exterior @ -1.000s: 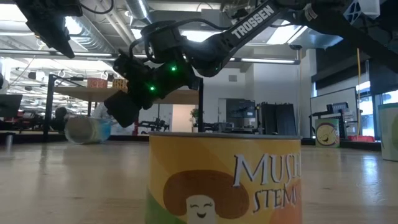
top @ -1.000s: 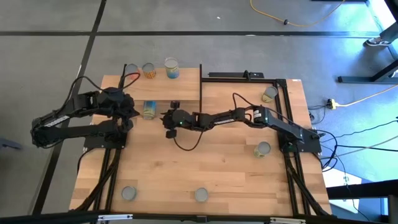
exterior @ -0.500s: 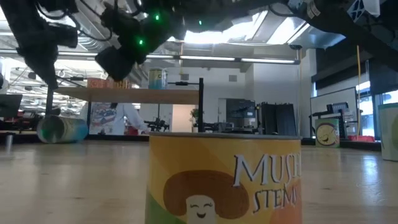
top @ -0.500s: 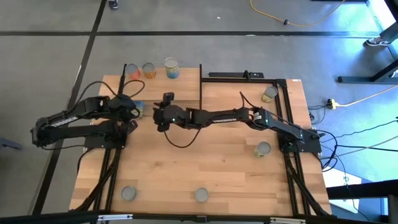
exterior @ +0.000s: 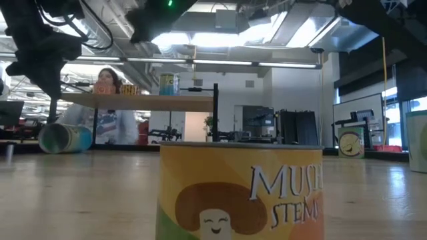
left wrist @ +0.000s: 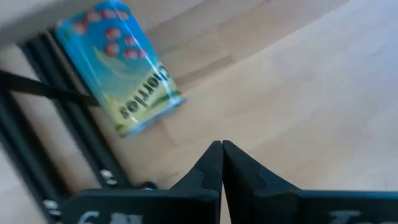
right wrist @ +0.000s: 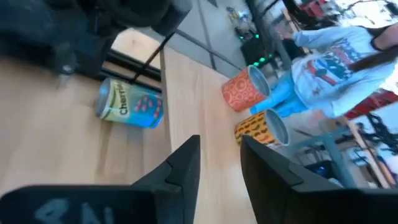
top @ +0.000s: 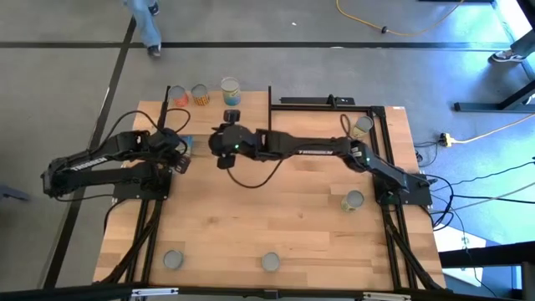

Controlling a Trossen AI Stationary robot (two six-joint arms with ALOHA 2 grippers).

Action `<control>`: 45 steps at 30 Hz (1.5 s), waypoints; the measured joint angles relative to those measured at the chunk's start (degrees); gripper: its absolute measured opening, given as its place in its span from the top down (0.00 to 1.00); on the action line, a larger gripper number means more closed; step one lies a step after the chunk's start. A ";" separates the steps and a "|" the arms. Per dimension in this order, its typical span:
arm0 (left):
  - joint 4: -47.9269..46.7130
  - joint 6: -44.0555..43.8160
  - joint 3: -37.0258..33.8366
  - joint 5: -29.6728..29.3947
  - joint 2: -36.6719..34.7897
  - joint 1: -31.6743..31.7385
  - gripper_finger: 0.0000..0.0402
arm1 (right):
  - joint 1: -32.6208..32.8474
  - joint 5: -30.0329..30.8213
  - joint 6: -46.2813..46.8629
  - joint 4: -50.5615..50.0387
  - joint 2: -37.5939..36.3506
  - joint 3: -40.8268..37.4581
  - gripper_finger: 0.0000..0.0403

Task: Pick and place cans onto a shelf
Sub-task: Put the canned cherries on the shelf

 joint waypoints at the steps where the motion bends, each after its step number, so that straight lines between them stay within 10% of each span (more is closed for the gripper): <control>1: 0.35 -2.01 0.00 0.56 -0.02 0.01 1.00 | -0.20 -1.47 0.57 -0.66 -0.84 0.21 0.71; 17: 4.46 -23.48 0.00 -2.43 2.44 -2.50 1.00 | -2.44 -3.70 3.92 -15.96 -13.41 0.20 0.71; 33: 10.87 -24.24 0.04 1.50 12.48 -5.37 0.95 | -4.61 -1.03 0.48 -23.48 -22.89 0.20 0.71; 45: 11.70 3.35 0.02 -1.20 16.42 -5.37 0.82 | -5.09 3.95 -0.68 -25.63 -25.03 0.17 0.71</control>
